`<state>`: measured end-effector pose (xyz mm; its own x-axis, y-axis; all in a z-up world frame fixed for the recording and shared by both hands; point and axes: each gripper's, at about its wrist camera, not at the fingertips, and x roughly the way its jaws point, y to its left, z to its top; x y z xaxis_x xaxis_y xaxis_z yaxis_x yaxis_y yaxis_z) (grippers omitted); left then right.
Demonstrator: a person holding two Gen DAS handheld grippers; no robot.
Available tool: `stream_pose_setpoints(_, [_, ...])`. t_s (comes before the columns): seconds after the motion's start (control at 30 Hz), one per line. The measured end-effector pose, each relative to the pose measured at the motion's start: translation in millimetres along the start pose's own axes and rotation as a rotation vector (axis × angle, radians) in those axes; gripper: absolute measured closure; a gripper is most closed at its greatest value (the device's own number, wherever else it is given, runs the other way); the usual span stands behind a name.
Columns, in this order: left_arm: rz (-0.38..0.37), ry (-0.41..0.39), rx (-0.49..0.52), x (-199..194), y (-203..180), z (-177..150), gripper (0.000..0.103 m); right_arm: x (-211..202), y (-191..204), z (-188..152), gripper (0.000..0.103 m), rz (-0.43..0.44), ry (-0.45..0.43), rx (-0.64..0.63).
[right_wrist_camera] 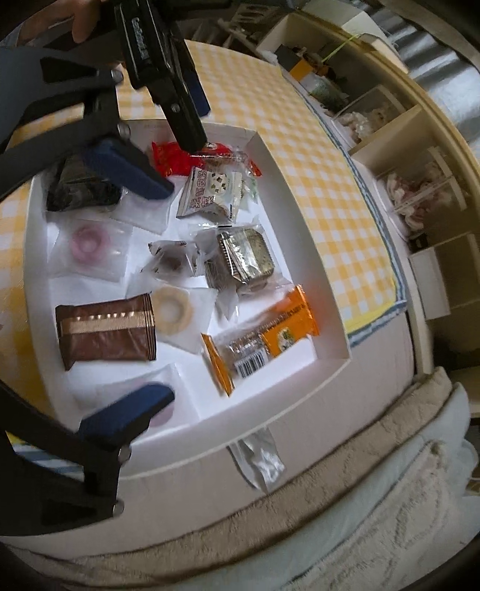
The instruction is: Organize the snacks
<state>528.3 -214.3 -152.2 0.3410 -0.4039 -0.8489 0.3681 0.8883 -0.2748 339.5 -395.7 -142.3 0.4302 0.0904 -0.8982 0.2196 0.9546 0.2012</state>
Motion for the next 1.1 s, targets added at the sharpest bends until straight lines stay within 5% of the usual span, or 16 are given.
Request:
stream_pose_setpoints(0.3, [0.004,-0.063,-0.036,-64,7,-14,0.000,-42,12,5,0.000,-0.017,-0.055,-0.034])
stream_pose_setpoints(0.53, [0.081,-0.104,-0.005,-125,2,-38,0.000,-84,26,-1,0.000,-0.016,-0.096,-0.075])
stream_pose_setpoints(1.1, [0.203,-0.263,0.051,-260,-23,-152,0.000,-180,47,-63,0.000,0.042,-0.218,-0.165])
